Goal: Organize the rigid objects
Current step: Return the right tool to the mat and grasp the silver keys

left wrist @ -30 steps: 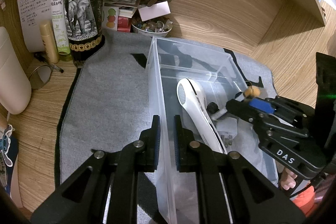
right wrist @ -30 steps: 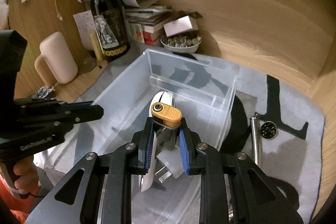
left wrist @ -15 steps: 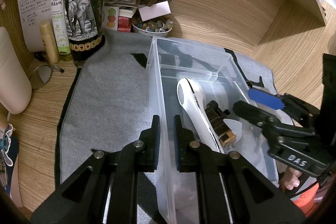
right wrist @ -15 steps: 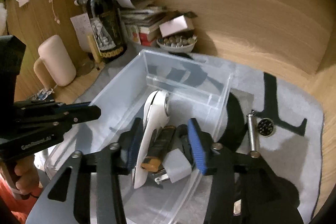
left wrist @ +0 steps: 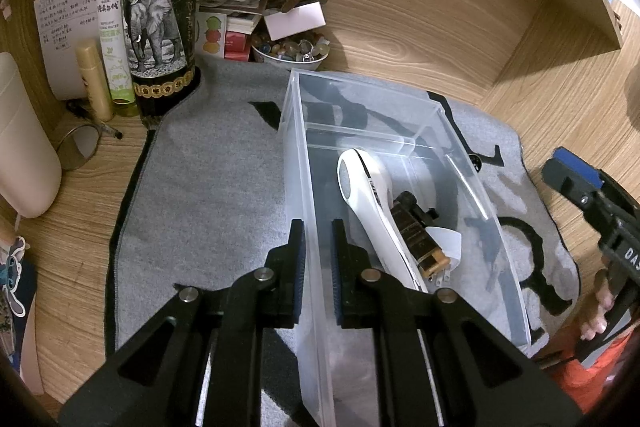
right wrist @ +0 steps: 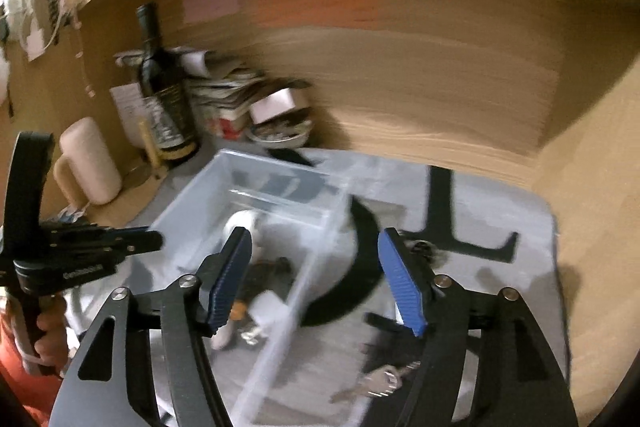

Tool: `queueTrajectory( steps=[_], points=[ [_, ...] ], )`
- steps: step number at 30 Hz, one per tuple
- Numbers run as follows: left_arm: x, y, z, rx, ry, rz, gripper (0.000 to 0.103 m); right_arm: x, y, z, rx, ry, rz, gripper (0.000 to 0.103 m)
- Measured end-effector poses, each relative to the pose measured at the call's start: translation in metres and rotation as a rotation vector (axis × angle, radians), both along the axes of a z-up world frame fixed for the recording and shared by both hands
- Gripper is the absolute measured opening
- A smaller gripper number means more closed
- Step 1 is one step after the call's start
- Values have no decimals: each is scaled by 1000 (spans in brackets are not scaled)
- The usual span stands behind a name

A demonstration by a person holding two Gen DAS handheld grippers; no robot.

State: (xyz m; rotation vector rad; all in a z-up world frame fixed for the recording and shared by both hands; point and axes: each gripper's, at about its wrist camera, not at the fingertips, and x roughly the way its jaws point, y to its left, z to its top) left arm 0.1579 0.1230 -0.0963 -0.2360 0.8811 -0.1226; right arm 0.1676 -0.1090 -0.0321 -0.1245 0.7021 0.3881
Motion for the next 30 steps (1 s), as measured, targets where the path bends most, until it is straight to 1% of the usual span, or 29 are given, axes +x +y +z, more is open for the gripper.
queueTrajectory(
  steps=[2, 6, 9, 14, 18, 21, 27, 30],
  points=[
    [0, 1, 0, -1, 0, 0, 10, -1, -12, 1, -10, -3, -32, 63],
    [0, 1, 0, -2, 0, 1, 10, -3, -31, -6, -29, 15, -90, 69],
    [0, 1, 0, -5, -1, 0, 10, -2, -40, -23, -61, 63, -123, 69],
    [0, 2, 0, -6, -1, 0, 10, -3, -51, -61, -85, 181, -153, 69],
    [0, 2, 0, -6, 0, 1, 10, -5, -51, -86, -87, 267, -149, 69],
    [0, 2, 0, -5, -1, 1, 10, -9, -47, -97, -85, 304, -132, 69],
    [0, 1, 0, -6, -1, 1, 10, -18, -40, -101, -89, 319, -72, 69],
    [0, 2, 0, -6, -1, 1, 10, -24, -41, -103, -117, 319, -46, 69]
  ],
)
